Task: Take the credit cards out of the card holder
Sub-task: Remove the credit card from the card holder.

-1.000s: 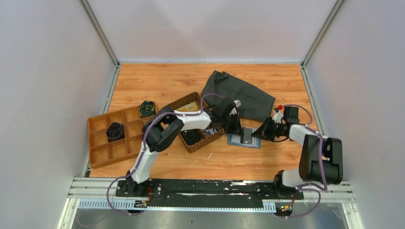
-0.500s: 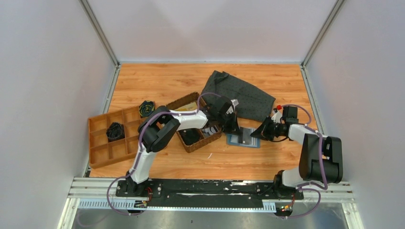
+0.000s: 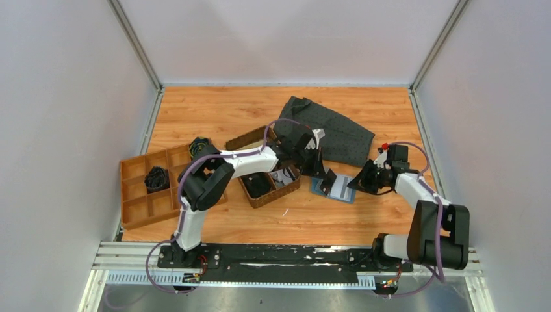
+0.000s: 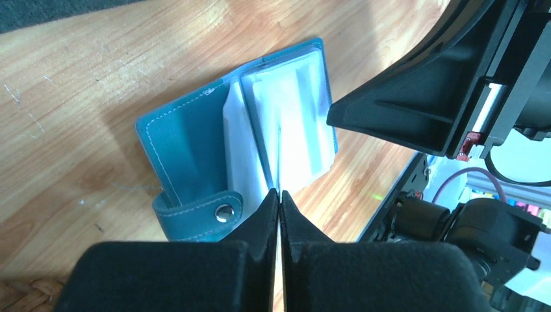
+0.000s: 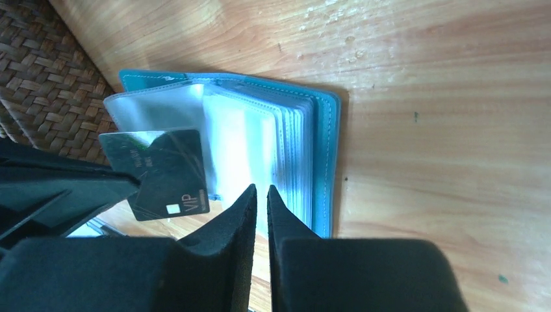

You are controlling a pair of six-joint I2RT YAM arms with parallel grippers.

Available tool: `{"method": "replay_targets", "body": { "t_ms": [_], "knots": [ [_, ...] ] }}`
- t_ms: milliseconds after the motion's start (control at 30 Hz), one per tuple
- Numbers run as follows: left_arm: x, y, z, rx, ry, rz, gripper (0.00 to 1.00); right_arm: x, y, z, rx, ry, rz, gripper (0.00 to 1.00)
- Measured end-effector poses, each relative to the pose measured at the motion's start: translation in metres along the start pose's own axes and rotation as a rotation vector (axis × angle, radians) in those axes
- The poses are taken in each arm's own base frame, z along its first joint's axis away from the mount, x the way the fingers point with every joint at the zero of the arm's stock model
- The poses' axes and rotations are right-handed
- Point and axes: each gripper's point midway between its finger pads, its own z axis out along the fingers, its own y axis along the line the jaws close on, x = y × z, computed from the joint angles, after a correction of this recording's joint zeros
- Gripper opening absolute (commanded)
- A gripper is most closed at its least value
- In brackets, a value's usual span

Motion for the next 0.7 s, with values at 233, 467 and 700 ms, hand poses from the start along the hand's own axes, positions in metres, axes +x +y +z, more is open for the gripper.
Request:
{"method": "replay_targets", "body": {
  "t_ms": [233,467,700],
  "knots": [
    [-0.011,-0.015,-0.020,-0.006,-0.021,0.059,0.00,-0.015,0.009,-0.022,0.037,-0.088,-0.037,0.16],
    [-0.019,-0.032,-0.042,0.006,-0.042,0.095,0.00,-0.029,0.022,-0.039,0.040,-0.143,-0.063,0.17],
    [-0.036,-0.056,-0.079,-0.009,-0.095,0.161,0.00,-0.034,0.027,-0.046,0.043,-0.158,-0.071,0.17]
  ]
}}
